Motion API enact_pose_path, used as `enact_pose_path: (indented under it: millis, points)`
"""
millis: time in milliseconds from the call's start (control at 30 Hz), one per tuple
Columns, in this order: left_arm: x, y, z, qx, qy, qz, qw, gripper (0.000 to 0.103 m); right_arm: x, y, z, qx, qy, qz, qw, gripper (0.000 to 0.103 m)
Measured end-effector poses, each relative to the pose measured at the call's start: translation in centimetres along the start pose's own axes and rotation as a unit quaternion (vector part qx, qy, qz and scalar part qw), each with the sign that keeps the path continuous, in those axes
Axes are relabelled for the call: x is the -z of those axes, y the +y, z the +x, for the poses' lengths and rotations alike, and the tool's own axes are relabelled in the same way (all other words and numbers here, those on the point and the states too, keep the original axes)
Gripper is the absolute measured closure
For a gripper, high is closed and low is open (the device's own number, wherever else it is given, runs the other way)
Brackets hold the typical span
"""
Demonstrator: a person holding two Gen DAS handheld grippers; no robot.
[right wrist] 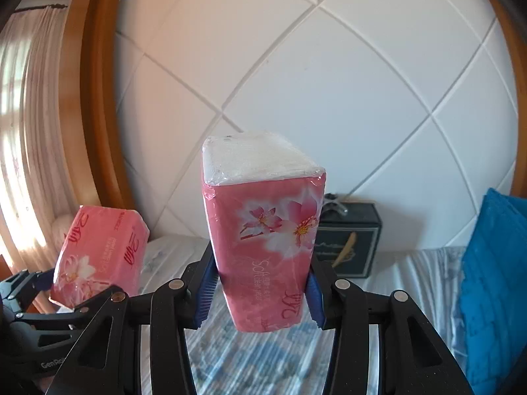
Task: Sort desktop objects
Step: 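Lift the pink tissue pack with the left tool while the right tool carries the pink-white pack to the crate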
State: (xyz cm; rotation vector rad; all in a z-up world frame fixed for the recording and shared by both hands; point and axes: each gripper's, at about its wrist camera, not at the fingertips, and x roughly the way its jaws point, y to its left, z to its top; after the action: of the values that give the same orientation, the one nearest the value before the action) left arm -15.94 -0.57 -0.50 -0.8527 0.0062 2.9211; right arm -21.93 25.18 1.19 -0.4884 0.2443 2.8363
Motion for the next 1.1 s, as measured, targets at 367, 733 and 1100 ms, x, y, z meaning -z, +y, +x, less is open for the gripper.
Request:
enact_pose_path:
  millis: [367, 733, 1100]
  points:
    - [1.7, -16.3, -10.8, 0.106, -0.038, 0.053, 0.9923, 0.016, -0.2, -13.1, -19.0, 0.105, -0.060, 0.034, 0.992, 0.057]
    - [4.4, -38.0, -20.2, 0.216, -0.044, 0.102, 0.9701, 0.016, 4.3, -33.8, -34.7, 0.219, -0.055, 0.081, 0.971, 0.057]
    - [9.2, -51.5, -19.0, 0.208, 0.034, 0.176, 0.9617, 0.016, 9.4, -45.3, -36.3, 0.241, 0.033, 0.088, 0.966, 0.057]
